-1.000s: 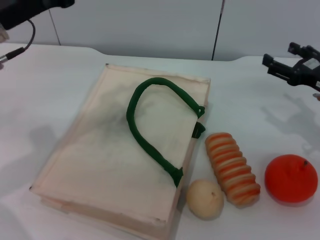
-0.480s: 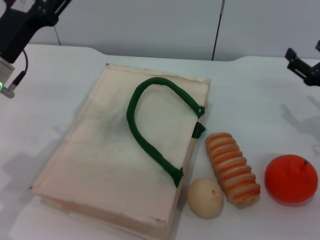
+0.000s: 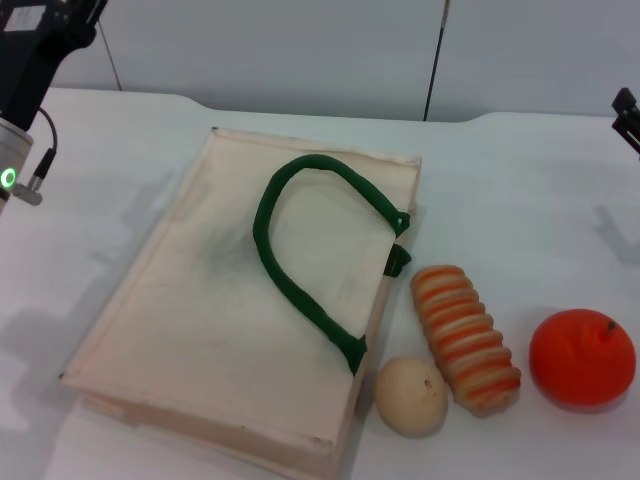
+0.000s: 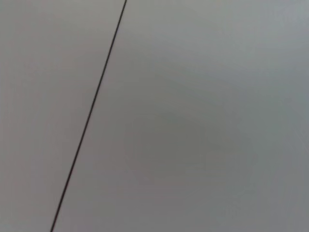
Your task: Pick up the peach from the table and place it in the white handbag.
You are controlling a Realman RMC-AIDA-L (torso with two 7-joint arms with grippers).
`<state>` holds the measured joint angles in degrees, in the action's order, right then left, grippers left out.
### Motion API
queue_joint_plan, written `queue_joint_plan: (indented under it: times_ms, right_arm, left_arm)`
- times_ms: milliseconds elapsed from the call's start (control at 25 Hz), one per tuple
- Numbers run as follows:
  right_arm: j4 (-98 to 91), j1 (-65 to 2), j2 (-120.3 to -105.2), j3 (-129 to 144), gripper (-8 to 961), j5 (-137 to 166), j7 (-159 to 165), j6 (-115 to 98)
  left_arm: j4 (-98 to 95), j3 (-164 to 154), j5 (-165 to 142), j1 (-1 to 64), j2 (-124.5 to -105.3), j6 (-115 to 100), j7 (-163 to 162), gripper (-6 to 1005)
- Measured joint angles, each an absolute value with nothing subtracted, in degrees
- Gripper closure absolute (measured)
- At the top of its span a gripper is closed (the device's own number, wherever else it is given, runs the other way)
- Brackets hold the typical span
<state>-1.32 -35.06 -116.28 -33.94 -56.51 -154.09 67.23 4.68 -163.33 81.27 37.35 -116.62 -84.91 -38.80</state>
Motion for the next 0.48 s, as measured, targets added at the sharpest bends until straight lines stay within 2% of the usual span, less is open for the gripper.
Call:
queue_joint_plan:
  times_ms: [480]
  right_arm:
    - [-1.18,-35.08,-116.28,-34.57,60,-56.60,-153.88,67.23]
  left_arm:
    - [1.66,-163.31,81.43,36.75,-116.72,-85.35,-35.21,254]
